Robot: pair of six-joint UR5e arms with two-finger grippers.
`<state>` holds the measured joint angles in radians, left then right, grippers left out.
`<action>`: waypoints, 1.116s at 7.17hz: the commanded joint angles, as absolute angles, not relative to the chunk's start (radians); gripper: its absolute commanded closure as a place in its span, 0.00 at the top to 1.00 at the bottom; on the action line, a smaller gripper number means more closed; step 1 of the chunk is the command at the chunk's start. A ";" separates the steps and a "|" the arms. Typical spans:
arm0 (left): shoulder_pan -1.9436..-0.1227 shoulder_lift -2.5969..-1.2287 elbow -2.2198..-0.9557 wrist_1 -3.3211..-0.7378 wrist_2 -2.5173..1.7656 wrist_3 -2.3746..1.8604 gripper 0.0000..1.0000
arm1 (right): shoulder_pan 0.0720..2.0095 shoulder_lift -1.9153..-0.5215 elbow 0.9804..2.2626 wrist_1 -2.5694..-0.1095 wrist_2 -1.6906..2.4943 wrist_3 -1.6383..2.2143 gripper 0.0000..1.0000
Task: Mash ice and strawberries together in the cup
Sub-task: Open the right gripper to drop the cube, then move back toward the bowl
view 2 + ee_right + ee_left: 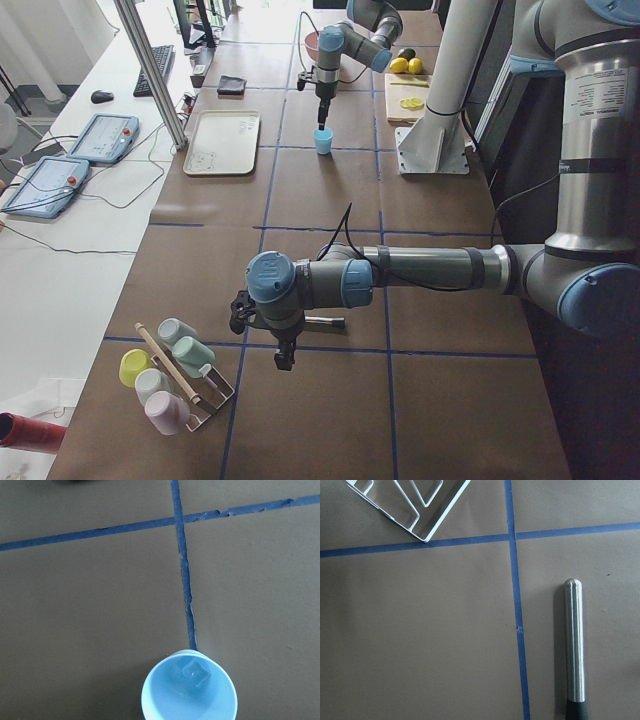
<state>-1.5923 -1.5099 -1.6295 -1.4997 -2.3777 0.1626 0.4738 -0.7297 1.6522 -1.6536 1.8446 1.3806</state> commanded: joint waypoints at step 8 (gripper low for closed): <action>-1.594 -1.505 -1.652 -1.499 -2.379 0.163 1.00 | 1.059 -1.447 2.197 -1.677 2.179 0.764 1.00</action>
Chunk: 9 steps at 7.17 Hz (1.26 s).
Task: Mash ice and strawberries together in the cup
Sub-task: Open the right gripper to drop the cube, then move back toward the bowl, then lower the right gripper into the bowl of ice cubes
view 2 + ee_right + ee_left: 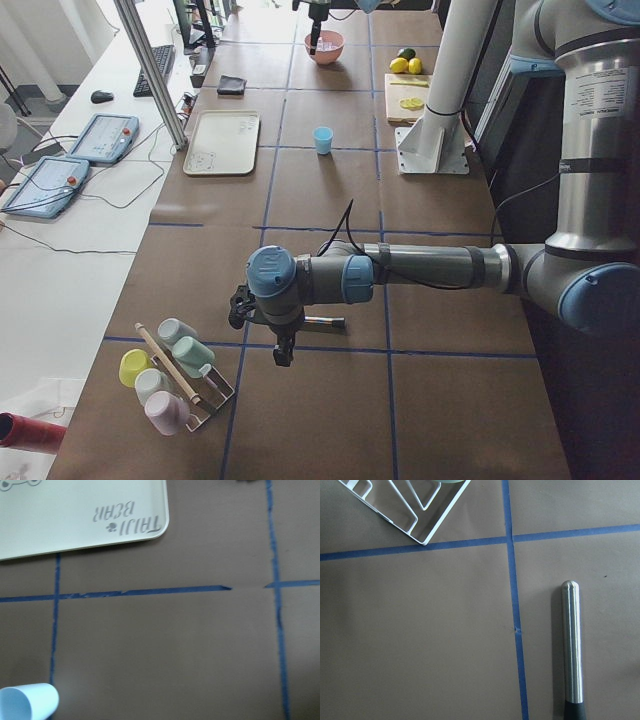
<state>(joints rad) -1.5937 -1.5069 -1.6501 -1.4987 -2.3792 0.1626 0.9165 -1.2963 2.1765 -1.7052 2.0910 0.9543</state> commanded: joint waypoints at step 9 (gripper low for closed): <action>-1.597 -1.499 -1.686 -1.499 -2.382 0.114 1.00 | 1.359 -1.657 1.840 -1.365 2.319 0.395 0.99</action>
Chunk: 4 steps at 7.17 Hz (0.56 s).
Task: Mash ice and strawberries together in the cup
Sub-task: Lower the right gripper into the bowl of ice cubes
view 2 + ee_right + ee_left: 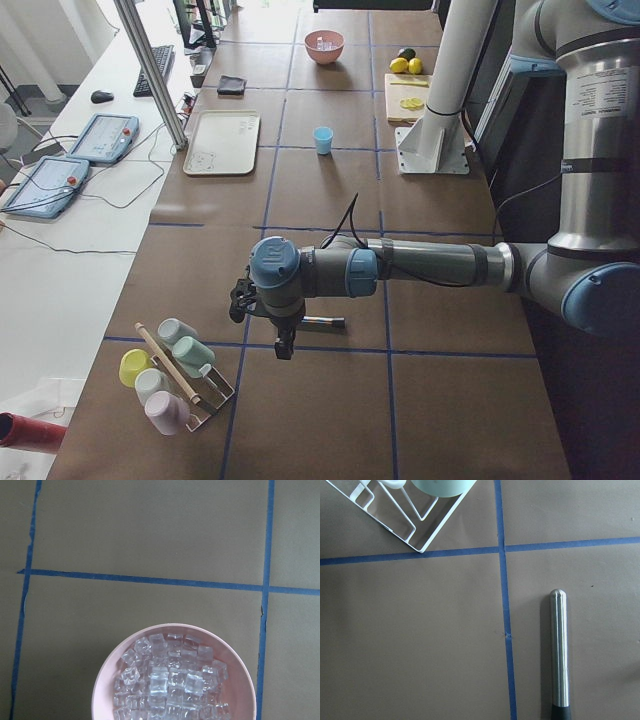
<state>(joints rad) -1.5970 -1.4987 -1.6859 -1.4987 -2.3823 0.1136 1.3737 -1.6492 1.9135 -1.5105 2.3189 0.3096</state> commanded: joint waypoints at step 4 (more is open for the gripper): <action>-1.597 -1.499 -1.686 -1.499 -2.381 0.114 1.00 | 1.223 -1.724 1.835 -1.307 2.232 0.534 0.99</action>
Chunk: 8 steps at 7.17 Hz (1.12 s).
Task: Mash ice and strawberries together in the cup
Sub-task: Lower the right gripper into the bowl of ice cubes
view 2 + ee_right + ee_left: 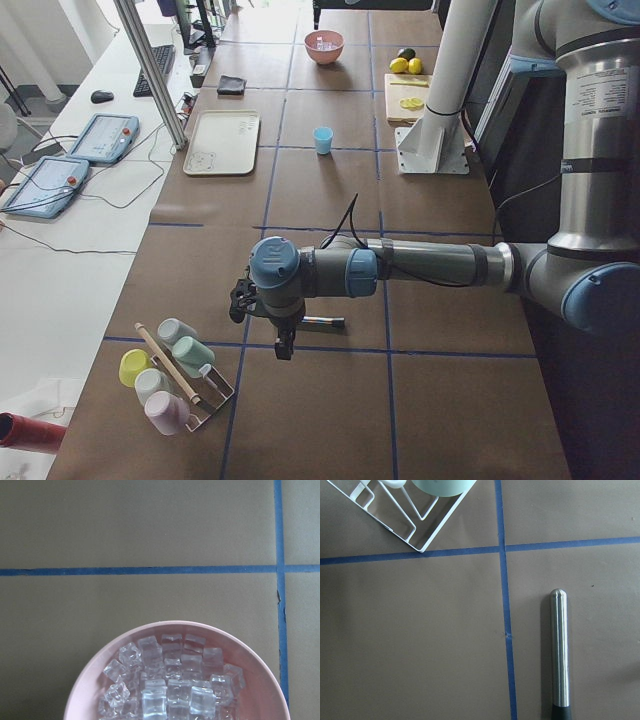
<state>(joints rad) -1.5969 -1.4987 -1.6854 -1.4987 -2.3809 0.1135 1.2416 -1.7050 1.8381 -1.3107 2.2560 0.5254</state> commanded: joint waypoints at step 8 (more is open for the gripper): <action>-1.598 -1.499 -1.686 -1.499 -2.381 0.114 1.00 | 1.158 -1.707 1.773 -1.307 2.181 0.506 0.69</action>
<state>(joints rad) -1.5977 -1.4987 -1.6859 -1.4987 -2.3803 0.1135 1.1594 -1.7055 1.7775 -1.3059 2.1803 0.5131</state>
